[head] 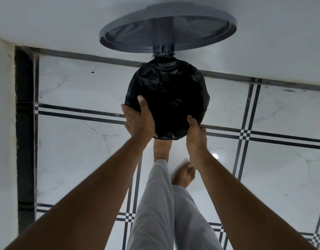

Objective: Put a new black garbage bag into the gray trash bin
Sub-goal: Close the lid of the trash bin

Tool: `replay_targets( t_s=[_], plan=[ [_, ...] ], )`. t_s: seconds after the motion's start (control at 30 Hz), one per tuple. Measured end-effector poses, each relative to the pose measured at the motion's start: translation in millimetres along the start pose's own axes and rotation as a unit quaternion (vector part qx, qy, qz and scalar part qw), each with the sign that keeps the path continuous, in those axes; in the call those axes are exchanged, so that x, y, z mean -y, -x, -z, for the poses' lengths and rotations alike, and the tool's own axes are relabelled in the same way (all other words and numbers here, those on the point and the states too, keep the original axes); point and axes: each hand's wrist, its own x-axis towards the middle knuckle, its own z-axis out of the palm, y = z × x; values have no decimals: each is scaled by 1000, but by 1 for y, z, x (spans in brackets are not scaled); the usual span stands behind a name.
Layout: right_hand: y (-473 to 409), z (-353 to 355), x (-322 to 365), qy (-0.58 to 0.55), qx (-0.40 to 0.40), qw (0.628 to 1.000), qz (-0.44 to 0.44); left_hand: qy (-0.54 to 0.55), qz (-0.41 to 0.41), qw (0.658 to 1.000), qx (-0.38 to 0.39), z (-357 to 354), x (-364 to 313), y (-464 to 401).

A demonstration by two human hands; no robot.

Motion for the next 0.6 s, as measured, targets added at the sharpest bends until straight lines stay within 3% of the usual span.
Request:
replay_targets(
  t_s=[0.13, 0.2, 0.27, 0.33, 0.47, 0.6],
  plan=[
    [1, 0, 4, 14, -14, 1000, -11, 102, 132, 983, 73, 25, -14, -29],
    [5, 5, 6, 57, -46, 997, 34, 52, 137, 989, 14, 38, -23, -23],
    [14, 11, 9, 102, -53, 988, 98, -13, 68, 996, -51, 50, -30, -9],
    [28, 14, 17, 131, -34, 982, 129, -43, -29, 998, -28, 61, -38, 12],
    [62, 17, 42, 147, 1, 977, 155, -66, -126, 988, 54, 71, -50, 62],
    [97, 16, 84, 87, 1, 975, 202, -43, -268, 962, 15, 80, -74, 104]
  ],
)
